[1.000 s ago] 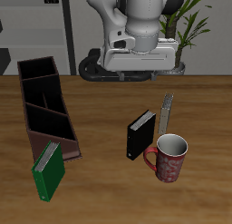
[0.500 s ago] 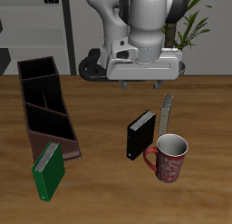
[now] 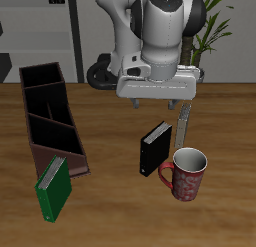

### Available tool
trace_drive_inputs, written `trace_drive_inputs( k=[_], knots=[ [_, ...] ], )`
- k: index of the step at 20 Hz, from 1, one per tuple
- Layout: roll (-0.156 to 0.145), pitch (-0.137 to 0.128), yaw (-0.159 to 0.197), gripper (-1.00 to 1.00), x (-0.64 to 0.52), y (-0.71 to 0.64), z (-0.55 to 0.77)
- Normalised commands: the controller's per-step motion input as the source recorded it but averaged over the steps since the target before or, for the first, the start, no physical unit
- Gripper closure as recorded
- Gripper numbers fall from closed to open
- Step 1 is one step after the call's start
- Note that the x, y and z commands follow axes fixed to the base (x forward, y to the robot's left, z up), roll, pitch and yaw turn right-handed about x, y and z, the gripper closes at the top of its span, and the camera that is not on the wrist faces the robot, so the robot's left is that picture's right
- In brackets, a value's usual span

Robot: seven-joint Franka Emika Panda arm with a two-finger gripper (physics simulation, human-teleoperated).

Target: Place the black book into the right desk caddy's left compartment and place the red mug into the right desk caddy's right compartment

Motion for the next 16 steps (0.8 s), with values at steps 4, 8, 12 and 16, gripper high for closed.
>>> trace_drive_inputs(
  k=[4,8,12,16],
  knots=[
    [0.020,-0.010,-0.028,-1.00,0.04,-0.06,-0.31],
    [0.013,0.008,-0.042,-1.00,0.03,-0.03,-0.26],
    [0.010,-0.005,-0.037,-1.00,0.02,-0.01,-0.22],
    [0.007,0.012,-0.019,-1.00,0.02,0.06,-0.19]
  ],
)
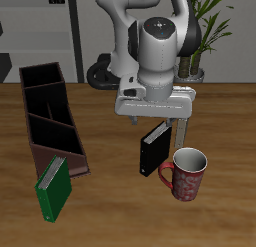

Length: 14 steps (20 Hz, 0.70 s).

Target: Place the black book into the right desk caddy's left compartment and place the red mug into the right desk caddy's right compartment

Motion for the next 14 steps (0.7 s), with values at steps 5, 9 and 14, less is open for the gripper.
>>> trace_drive_inputs(
  k=[5,9,14],
  knots=[
    [0.017,0.036,-0.027,-1.00,0.06,0.03,-0.31],
    [-0.003,0.034,-0.008,-1.00,0.09,-0.03,-0.28],
    [-0.011,0.051,-0.045,-1.00,0.06,-0.07,-0.27]
  ],
)
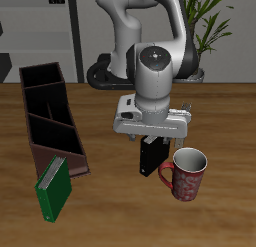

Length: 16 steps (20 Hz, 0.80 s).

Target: Place the black book into the right desk caddy's left compartment and place the red mug into the right desk caddy's right compartment

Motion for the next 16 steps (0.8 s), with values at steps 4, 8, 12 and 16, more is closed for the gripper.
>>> trace_drive_inputs(
  k=[4,8,12,16],
  knots=[
    [0.029,0.031,-0.018,1.00,-0.01,-0.03,-0.23],
    [0.004,-0.010,-0.020,1.00,-0.03,-0.01,0.06],
    [0.002,-0.018,-0.007,1.00,-0.06,0.01,0.12],
    [-0.005,-0.017,0.003,1.00,-0.06,-0.02,0.14]
  ],
)
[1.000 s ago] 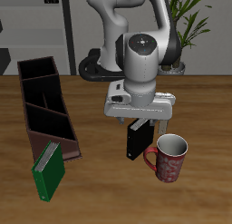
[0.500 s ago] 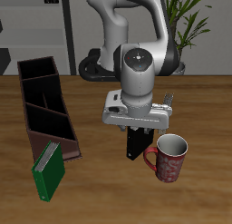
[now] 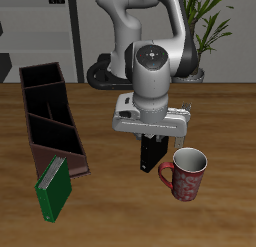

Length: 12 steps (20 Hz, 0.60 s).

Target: Place the black book into the right desk caddy's left compartment and place the red mug into the right desk caddy's right compartment

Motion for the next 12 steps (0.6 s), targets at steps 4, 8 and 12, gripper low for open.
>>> trace_drive_inputs(
  k=[4,8,12],
  knots=[
    [-0.004,-0.020,0.010,1.00,-0.08,0.00,0.19],
    [-0.021,-0.034,0.046,1.00,-0.15,-0.13,0.41],
    [-0.034,-0.043,0.012,1.00,-0.18,-0.25,0.54]
  ],
)
